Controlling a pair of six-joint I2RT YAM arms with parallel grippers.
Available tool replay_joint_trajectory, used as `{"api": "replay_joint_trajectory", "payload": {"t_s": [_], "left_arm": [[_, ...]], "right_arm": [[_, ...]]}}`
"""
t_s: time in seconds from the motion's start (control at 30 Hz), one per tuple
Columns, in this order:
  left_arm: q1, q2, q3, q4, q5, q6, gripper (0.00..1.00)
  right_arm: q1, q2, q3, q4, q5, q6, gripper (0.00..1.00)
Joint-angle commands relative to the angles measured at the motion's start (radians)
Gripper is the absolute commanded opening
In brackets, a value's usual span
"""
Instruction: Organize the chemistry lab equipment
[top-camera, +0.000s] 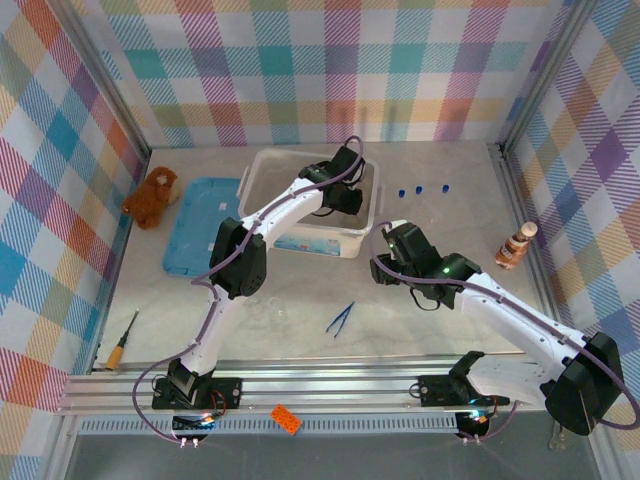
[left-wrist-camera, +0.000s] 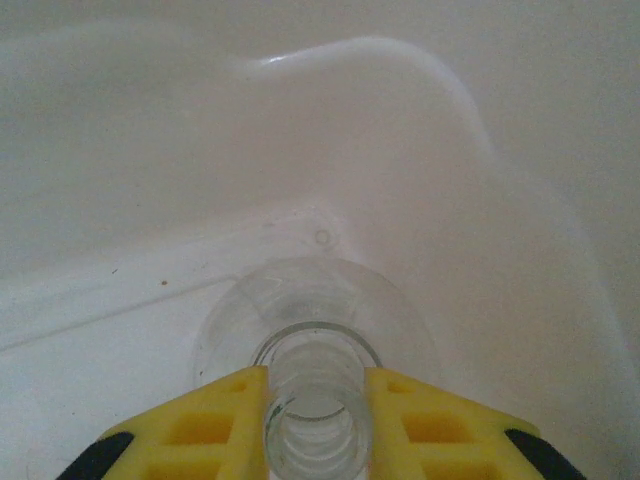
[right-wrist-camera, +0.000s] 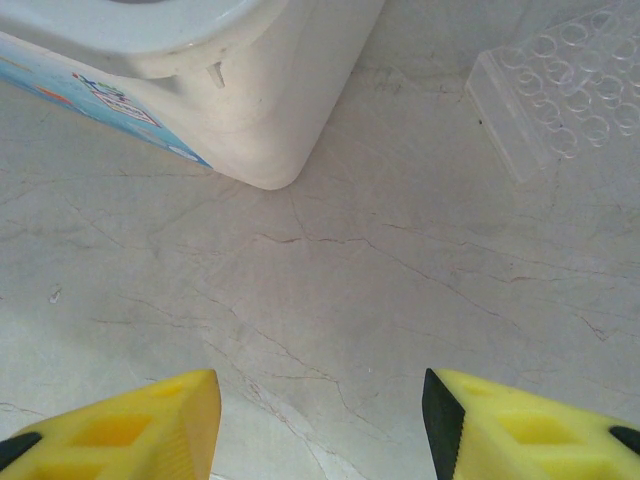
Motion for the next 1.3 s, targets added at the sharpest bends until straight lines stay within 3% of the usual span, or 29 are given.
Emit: {"api": "replay_joint_trajectory", "payload": {"t_s": [0.0,0.17,0.57,0.73,1.1,1.27], "left_arm": [[-0.014,-0.006,0.021,0.01,0.018,0.005,0.28],[-0.015,-0.014,0.017,0.013,0.018,0.001,0.38],[-0.015,-0.134,-0.035,0.028,-0.049,0.001,0.41],[-0.009,-0.23,-0.105,0.029,-0.103,-0.012,0.41],[-0.008,-0.586,-0.499,0.094,-0.096,-0.041,0.41],[-0.039,-0.77,-0.689,0.062,-0.166,-0.016,0.41]], "right_arm": [[-0.008,-0.017,-0.006,0.021,-0.008,-0.006,0.57],[-0.01,-0.02,-0.009,0.018,-0.004,0.0,0.58],[-0.009,-0.022,0.01,0.022,-0.014,-0.011,0.59],[-0.008,-0.009,0.018,0.038,-0.044,-0.008,0.69],[-0.009,0.053,0.069,0.046,-0.066,-0.042,0.72],[-0.006,0.083,0.071,0.075,-0.113,-0.049,0.7]]}}
